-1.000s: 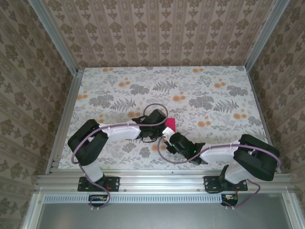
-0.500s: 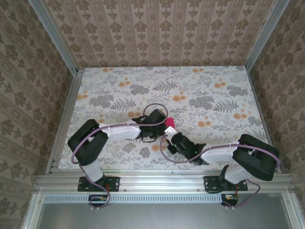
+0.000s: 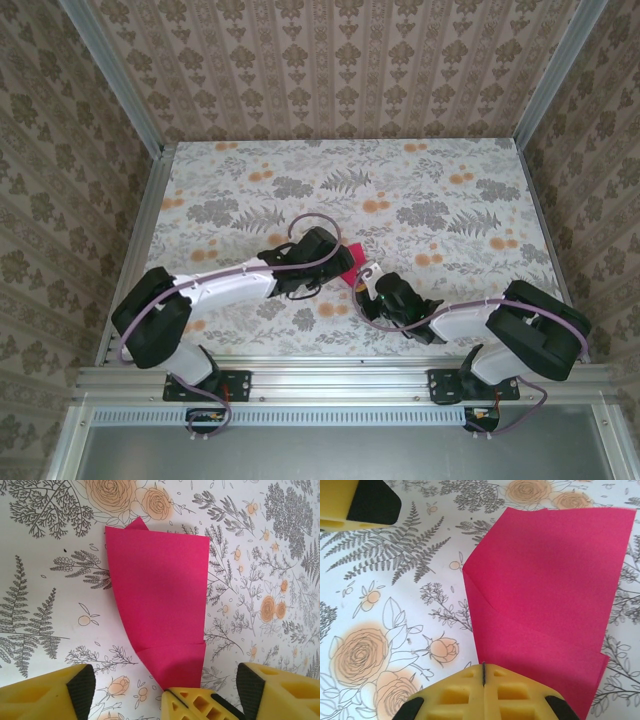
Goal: Fold a paper plane with a square sheet of paper (pick it up from the middle)
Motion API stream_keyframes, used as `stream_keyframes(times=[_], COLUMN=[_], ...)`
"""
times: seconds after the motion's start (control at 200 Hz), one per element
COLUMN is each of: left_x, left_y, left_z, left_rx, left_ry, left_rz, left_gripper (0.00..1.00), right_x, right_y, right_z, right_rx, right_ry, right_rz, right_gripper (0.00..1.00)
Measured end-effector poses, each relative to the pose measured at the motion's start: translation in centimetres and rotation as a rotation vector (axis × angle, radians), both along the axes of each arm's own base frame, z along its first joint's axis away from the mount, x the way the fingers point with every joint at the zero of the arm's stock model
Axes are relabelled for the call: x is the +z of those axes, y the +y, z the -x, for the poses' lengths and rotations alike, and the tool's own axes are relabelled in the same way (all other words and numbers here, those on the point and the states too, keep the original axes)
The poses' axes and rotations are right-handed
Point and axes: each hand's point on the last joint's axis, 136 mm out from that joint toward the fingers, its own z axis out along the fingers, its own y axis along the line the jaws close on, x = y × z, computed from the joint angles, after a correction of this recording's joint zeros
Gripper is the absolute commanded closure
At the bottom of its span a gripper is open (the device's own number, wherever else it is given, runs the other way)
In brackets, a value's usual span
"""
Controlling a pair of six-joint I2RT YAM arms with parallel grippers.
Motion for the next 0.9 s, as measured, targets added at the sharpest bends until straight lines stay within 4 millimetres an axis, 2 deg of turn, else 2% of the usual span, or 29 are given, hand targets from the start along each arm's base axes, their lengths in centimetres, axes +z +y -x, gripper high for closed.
stream_keyframes(times=[0.12,0.24,0.53,0.715,0.9], left_x=[-0.4,-1.7,-4.8,-5.8,-5.9], left_y=[-0.1,-0.5,-1.5,-1.7,-2.4], left_z=[0.0,-0.1,-0.1,-0.4,-1.0], left_rx=[-0.001,-0.007,-0.022,-0.011,-0.012], left_ry=[0.005,0.025,0.078,0.095,0.098], left_rz=[-0.005,-0.014,-0.020,-0.014,0.010], left_gripper=[0.19,0.19,0.27,0.39,0.55], right_x=[0.2,0.1,0.2,0.3,1.7], right_y=[0.4,0.4,0.1,0.0,0.1], right_z=[0.1,0.3,0.4,0.5,0.3], right_rx=[0.015,0.019,0.019,0.016,0.018], right_ry=[0.005,0.008,0.004,0.001,-0.034], right_rz=[-0.024,-0.024,-0.025,-0.025,-0.050], right_gripper=[1.00,1.00,1.00,0.99,0.98])
